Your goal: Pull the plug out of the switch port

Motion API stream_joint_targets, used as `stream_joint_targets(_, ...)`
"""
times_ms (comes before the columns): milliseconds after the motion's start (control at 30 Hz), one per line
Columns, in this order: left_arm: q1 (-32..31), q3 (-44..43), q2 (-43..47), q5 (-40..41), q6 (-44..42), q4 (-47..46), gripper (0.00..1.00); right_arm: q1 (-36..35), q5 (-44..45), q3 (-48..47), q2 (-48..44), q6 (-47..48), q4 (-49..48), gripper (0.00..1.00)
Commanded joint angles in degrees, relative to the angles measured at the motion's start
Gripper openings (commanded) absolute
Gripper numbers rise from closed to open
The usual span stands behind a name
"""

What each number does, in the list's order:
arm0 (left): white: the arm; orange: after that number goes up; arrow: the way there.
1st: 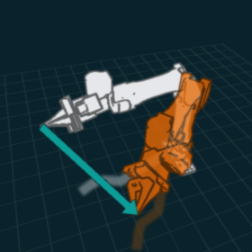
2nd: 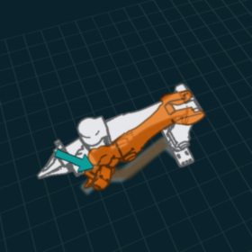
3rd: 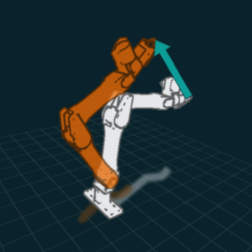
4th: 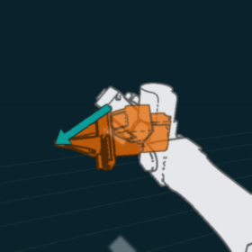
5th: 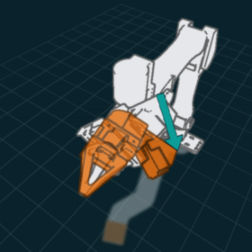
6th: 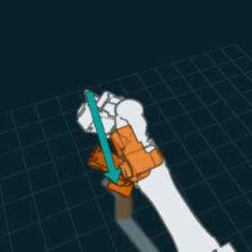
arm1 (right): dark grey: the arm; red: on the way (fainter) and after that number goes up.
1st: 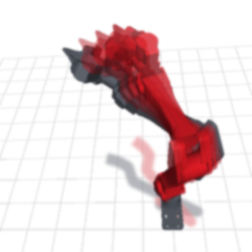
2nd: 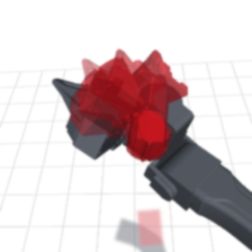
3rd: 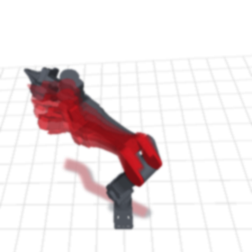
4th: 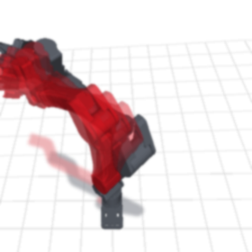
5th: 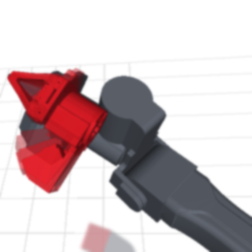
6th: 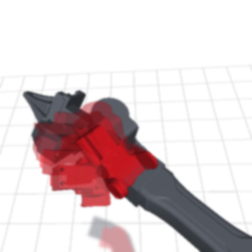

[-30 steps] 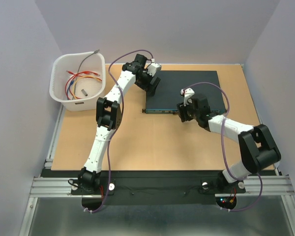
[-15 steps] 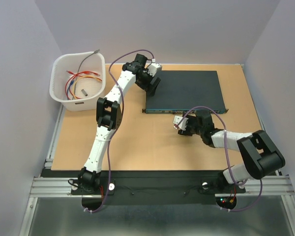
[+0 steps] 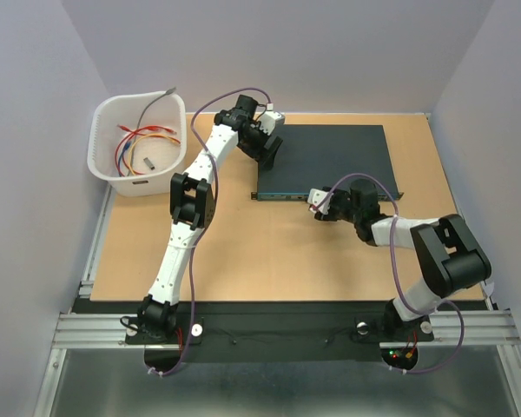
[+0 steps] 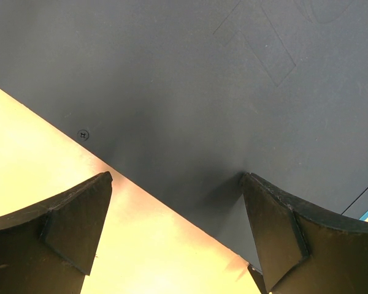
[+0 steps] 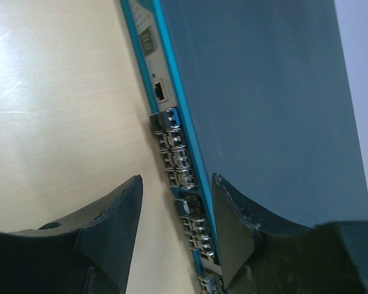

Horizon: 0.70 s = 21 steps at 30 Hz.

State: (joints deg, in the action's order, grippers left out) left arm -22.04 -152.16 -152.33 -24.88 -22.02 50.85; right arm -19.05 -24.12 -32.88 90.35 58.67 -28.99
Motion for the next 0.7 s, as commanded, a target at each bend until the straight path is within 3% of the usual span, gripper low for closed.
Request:
stream_joint_targets(0, 0.9, -3.6, -2.3, 0.6, -1.5, 3.1, 0.98, 3.4, -6.8, -2.3, 0.7, -2.2, -3.1, 0.54)
stream_joint_targets(667, 1.4, -5.2, -3.1, -0.4, -1.3, 3.6, 0.98, 4.1, -6.6, -5.4, 4.6, -2.9, 3.2, 0.51)
